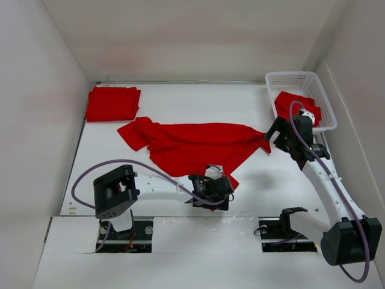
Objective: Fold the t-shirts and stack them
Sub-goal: Flatten out the tshirt
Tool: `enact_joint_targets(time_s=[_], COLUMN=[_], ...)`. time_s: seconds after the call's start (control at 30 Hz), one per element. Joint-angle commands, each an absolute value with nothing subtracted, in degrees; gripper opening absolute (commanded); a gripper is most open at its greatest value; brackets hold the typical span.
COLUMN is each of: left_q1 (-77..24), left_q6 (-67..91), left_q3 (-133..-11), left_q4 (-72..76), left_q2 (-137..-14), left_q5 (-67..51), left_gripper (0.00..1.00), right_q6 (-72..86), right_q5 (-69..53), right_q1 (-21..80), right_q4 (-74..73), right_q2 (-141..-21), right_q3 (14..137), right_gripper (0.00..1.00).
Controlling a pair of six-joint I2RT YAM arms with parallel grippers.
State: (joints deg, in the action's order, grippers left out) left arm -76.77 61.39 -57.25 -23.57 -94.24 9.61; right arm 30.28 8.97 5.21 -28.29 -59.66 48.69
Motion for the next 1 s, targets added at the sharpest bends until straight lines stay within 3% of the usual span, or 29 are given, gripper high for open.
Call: enact_joint_targets(time_s=[0.0, 0.27, 0.33, 0.37, 0.67, 0.97], left_q1=[-76.8, -76.8, -76.8, -76.8, -75.6, -70.0], left_q6=[63.2, 63.8, 63.8, 63.8, 70.9, 69.6], left_q3=[-58.7, -58.7, -59.3, -59.3, -58.3, -53.1], left_q4=[-25.1, -24.4, -25.0, -25.6, -33.8, -31.6], left_q2=[-96.4, -100.1, -100.1, -100.1, -89.2, -75.6], left_q5=[12.1, 11.6, 12.3, 12.8, 22.8, 28.0], left_gripper=[0.77, 0.34, 0.07, 0.00, 0.00, 0.00], right_q6=[30.3, 30.3, 29.8, 29.8, 30.1, 28.9], right_q5=[8.5, 9.1, 9.1, 9.1, 11.5, 12.0], right_q1=[4.8, 4.8, 4.8, 4.8, 5.4, 8.1], right_q4=[-26.4, -26.4, -26.4, -26.4, -27.4, -27.4], right_q2=[-59.6, -59.1, -59.1, -59.1, -59.6, -67.3], right_q3=[48.7, 48.7, 48.7, 48.7, 48.1, 48.0], right_gripper=[1.00, 1.00, 1.00, 1.00, 1.00, 0.97])
